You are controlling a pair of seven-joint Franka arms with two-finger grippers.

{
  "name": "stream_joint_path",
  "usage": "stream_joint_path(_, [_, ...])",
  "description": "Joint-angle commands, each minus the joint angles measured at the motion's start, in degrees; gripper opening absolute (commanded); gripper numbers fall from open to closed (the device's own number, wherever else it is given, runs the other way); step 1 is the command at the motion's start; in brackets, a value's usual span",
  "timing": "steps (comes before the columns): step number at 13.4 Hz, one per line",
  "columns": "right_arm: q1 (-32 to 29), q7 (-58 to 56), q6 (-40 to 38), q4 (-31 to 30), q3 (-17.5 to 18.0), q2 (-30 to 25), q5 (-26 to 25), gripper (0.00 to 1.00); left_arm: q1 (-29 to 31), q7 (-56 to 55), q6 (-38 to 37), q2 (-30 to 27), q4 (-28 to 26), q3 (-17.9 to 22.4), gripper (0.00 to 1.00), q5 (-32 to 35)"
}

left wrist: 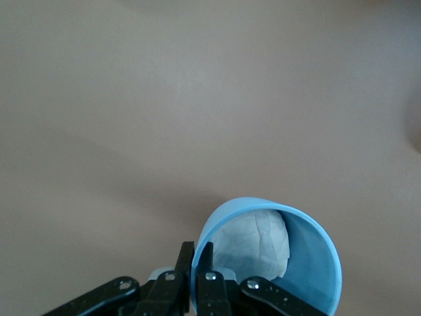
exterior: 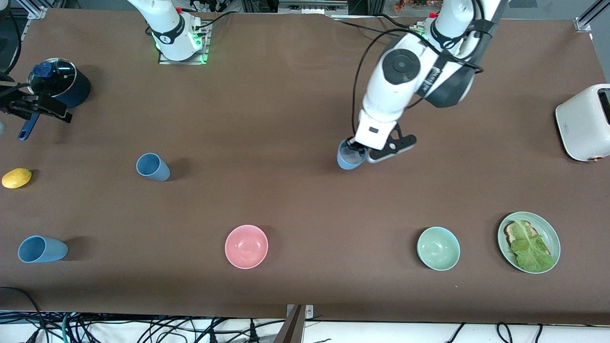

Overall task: Stack blue cups with both arms
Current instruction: 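Lift and carry the blue cup to the table middle with the left gripper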

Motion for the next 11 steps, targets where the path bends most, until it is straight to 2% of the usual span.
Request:
stream_joint_path(1, [-0.64,-0.06,-0.58,0.33,0.62,-0.09,-0.22,1.00,-0.41,-8.60,-1.47,2.15,2.11,-4.22,0.00,3.30])
stream_joint_path(5, [-0.64,-0.06,-0.58,0.33,0.62,-0.09,-0.22,1.00,-0.93,-20.74,-0.77,6.46,2.20,-10.82,0.00,10.95])
stream_joint_path(11, [-0.64,-0.06,-0.58,0.33,0.62,-0.09,-0.22,1.00,-7.17,-28.23,-0.59,13.22,8.25,-10.92,0.00,12.55])
